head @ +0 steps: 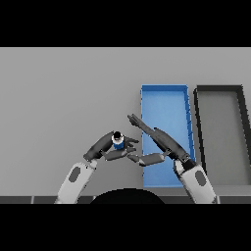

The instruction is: Pick up the blue pipe and place it into the blue bin.

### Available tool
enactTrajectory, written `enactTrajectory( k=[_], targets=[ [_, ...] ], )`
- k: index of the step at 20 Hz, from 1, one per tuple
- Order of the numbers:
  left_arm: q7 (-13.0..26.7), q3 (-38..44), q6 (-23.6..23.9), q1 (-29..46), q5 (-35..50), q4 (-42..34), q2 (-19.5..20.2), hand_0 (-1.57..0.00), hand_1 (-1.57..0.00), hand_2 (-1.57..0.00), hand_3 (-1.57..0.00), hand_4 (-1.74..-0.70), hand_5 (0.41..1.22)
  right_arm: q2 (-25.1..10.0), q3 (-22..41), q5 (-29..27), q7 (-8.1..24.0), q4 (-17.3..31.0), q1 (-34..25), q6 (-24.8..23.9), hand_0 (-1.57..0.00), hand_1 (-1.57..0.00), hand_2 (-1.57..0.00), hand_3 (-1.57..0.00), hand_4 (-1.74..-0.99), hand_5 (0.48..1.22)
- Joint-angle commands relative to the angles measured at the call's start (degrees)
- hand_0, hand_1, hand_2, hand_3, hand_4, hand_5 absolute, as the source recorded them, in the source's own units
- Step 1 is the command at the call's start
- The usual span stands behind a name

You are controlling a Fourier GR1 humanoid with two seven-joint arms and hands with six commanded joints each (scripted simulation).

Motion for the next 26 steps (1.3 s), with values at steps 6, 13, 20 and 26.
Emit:
enactTrajectory(
  k=[6, 13, 20, 26],
  targets=[
    [0.3, 1.6, -2.5, -0.6, 0.5, 1.0, -1.0, -1.57, -1.57, -1.57, -1.57, -1.47, 1.221, 1.8, 3.1, -2.0, 4.1, 1.1, -9.9, 1.5, 0.0, -0.01, -0.06, 0.0, -1.232, 0.545],
    [1.9, 2.4, -3.1, 1.5, -1.7, -0.4, -1.6, -1.57, -1.57, -1.57, -1.57, -1.47, 1.221, 4.7, 4.6, -1.7, 8.4, 8.3, -18.9, 3.2, -0.07, -0.11, -0.17, -0.04, -1.204, 0.497],
    [4.0, 2.6, -3.7, 1.2, -1.2, -0.1, -2.3, -1.57, -1.57, -1.57, -1.51, -1.66, 1.221, 7.5, 5.2, -2.9, 7.7, 12.3, -21.9, 3.9, -1.13, -1.13, -1.15, -0.95, -1.551, 0.596],
    [2.6, 3.1, -5.2, 1.7, 1.2, 0.0, -3.7, -1.57, -1.57, -1.57, -1.44, -1.72, 1.221, 7.5, 7.6, -2.7, 3.7, 11.7, -21.1, 1.5, -1.45, -1.45, -1.46, -1.36, -1.68, 1.034]
  ],
)
